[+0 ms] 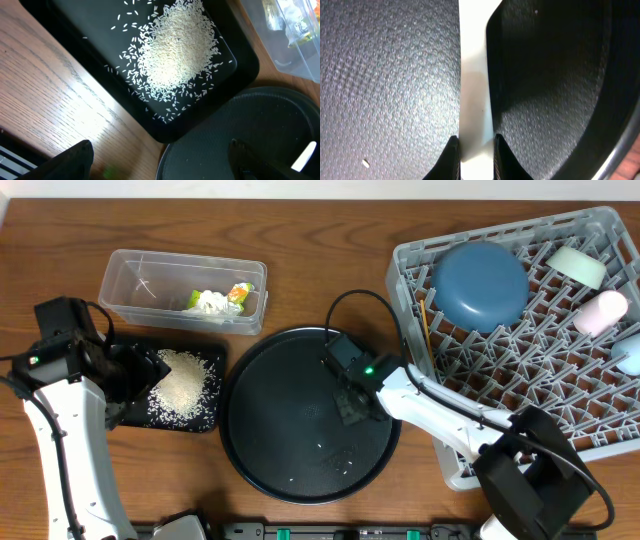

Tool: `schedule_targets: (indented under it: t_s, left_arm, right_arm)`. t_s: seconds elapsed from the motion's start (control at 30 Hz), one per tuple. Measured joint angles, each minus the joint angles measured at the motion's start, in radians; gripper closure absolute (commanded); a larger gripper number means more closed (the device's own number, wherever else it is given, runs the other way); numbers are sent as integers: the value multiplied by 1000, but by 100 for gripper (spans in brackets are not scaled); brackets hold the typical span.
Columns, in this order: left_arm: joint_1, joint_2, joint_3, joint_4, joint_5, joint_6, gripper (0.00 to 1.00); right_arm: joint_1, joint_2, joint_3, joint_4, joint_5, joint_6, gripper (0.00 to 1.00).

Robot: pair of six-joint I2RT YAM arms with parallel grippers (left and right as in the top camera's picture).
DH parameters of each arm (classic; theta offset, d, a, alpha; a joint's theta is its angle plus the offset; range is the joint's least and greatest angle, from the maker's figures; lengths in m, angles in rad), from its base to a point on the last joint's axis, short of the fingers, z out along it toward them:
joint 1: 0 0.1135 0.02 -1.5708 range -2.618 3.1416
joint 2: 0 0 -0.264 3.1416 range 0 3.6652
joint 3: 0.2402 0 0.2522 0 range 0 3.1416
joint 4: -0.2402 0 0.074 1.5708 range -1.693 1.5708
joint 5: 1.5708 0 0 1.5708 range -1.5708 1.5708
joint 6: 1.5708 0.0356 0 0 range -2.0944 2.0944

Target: Sort waste into correct bins and load items into the dishwasher rack

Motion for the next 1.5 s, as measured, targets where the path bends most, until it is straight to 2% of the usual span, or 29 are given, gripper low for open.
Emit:
schedule_targets:
  t_s: [0.2,0.43,0.67,0.93,1.07,1.4,1.5]
  left_arm:
    - [0,0,0,0,0,0,13]
    - [0,0,0,0,0,0,13]
    - [0,0,0,0,0,0,13]
    - [0,0,0,0,0,0,13]
    - [0,0,0,2,0,0,13]
    - [0,0,0,7,0,0,12]
    - [0,0,0,8,0,0,12]
  right_arm:
    - [0,-23,0,-23,0,-1,96]
    - [-37,-146,11,-122,37,-19,96]
    - [-201,-259,109,-239,61,-103,96]
    - [-370,-305,139,-275,56,-182,96]
    - [-365,-304,139,-274,21,-201,86]
    - [-288,-250,139,-259,-40,-204,81]
    - [-275,-227,139,-235,-72,-173,75]
